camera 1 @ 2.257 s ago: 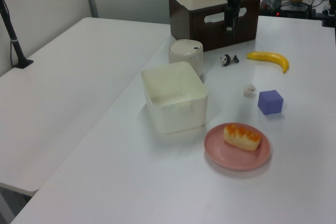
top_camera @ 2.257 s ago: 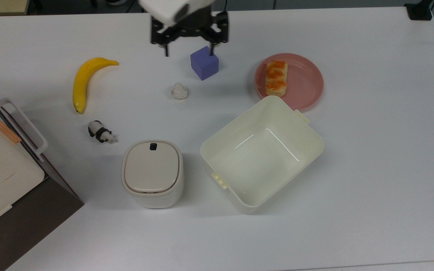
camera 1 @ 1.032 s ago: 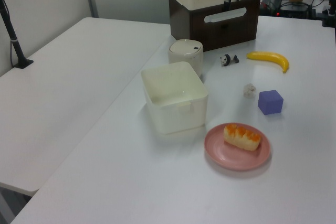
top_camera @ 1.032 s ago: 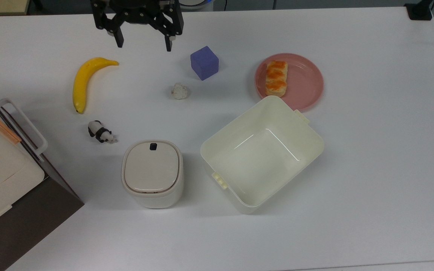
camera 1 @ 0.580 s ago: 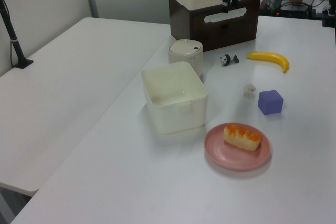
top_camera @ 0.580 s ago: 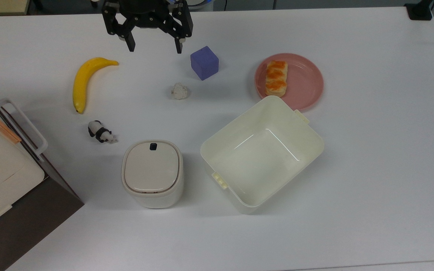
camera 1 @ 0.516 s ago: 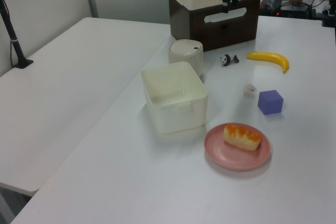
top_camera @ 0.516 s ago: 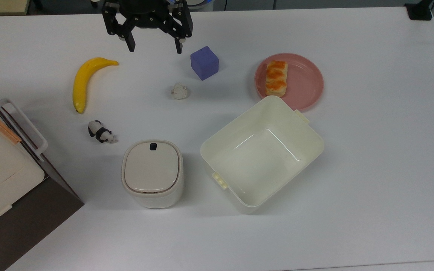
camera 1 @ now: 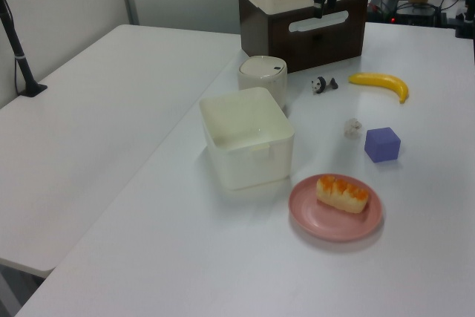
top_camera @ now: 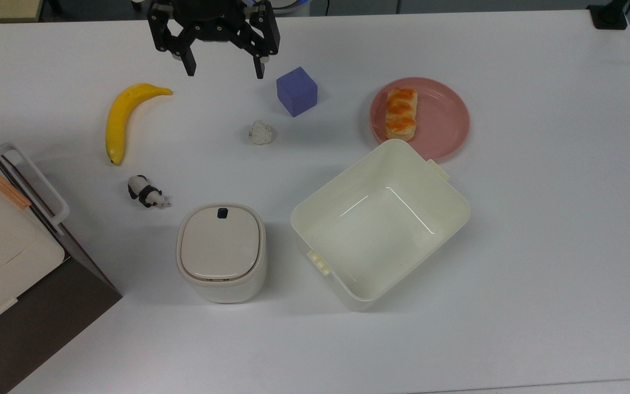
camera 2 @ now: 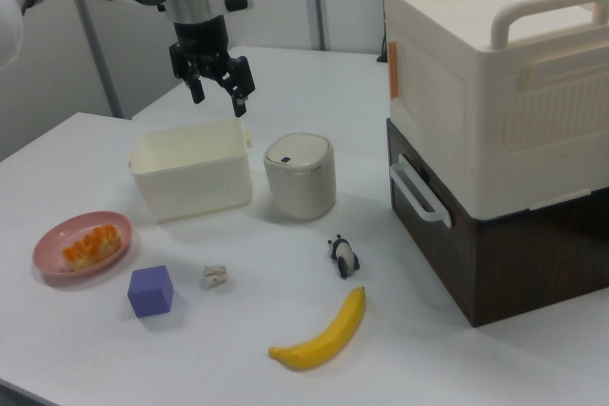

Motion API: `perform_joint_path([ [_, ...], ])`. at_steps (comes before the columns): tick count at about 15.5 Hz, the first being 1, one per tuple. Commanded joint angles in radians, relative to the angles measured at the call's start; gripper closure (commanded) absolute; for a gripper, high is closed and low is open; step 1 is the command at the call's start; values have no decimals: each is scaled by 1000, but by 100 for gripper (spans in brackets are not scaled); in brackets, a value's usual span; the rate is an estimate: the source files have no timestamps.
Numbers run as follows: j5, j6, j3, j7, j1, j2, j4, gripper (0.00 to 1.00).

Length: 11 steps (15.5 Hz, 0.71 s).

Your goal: Put the bread on a plate

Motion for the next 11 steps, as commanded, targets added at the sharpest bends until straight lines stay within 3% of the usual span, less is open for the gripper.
perform_joint_path([
  [1, -19, 33, -11, 18, 7, -18, -29, 0],
  [11, -30, 23, -11, 16, 9, -18, -24, 0],
])
